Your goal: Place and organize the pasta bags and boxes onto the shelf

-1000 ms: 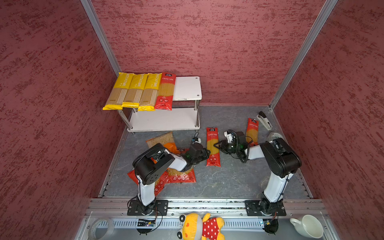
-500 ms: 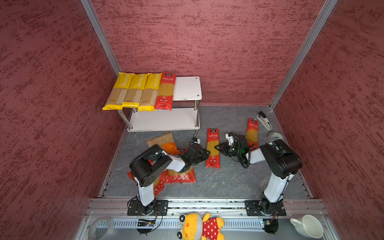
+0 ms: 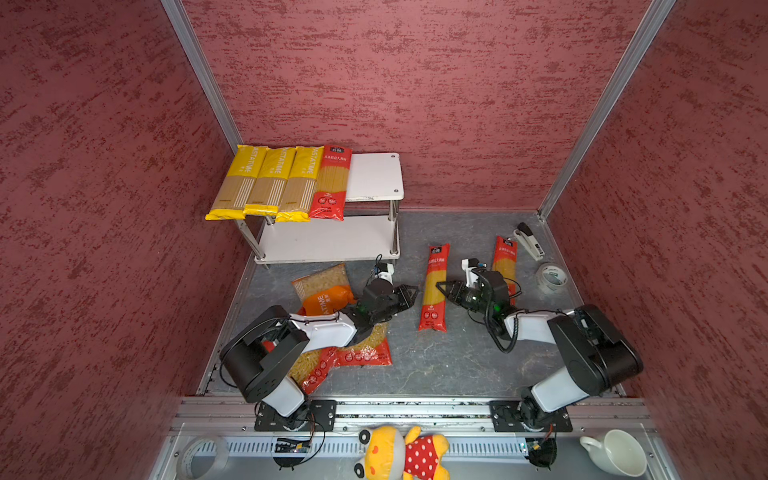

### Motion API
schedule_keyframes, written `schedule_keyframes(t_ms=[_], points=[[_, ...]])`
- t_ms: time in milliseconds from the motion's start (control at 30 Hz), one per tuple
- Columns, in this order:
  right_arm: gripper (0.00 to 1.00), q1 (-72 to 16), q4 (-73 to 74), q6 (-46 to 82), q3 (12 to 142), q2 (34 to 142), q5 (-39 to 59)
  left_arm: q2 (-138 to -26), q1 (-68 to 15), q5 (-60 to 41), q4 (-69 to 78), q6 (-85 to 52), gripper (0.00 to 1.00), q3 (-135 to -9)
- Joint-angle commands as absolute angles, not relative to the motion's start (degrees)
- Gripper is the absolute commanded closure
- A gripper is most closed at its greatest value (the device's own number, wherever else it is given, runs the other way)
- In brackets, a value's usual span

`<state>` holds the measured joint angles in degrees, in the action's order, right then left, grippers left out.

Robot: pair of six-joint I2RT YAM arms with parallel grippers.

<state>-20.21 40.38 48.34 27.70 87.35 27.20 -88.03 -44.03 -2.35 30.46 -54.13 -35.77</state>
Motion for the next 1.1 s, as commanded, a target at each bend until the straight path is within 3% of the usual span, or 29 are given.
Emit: schedule_keyframes(t_ms=[0, 133, 333, 633, 1067], points=[[1.0, -20.18, 48.78, 46.56, 29.15, 81.22, 23.7, -84.53, -44.03, -0.71, 30.32, -51.66, 0.63, -34.33], [1.0, -20.19, 48.14, 45.89, 31.24, 76.5, 21.63, -80.09, -44.3, 0.59, 35.82, -51.67, 0.57, -31.26], [1.0, -20.13, 44.43, 42.64, 38.32, 70.23, 18.99, -74.88, -44.95, 2.11, 43.78, -53.22, 0.39, -27.7], [1.0, -20.29, 47.05, 43.97, 48.2, 68.55, 17.58, -75.64, -47.61, 2.55, 63.51, -55.64, 0.17, -24.5], [1.0, -26.15, 52.42, 48.8, 55.57, 70.35, 16.58, -85.95, -50.56, 5.88, 80.95, -56.14, 0.15, -29.18]])
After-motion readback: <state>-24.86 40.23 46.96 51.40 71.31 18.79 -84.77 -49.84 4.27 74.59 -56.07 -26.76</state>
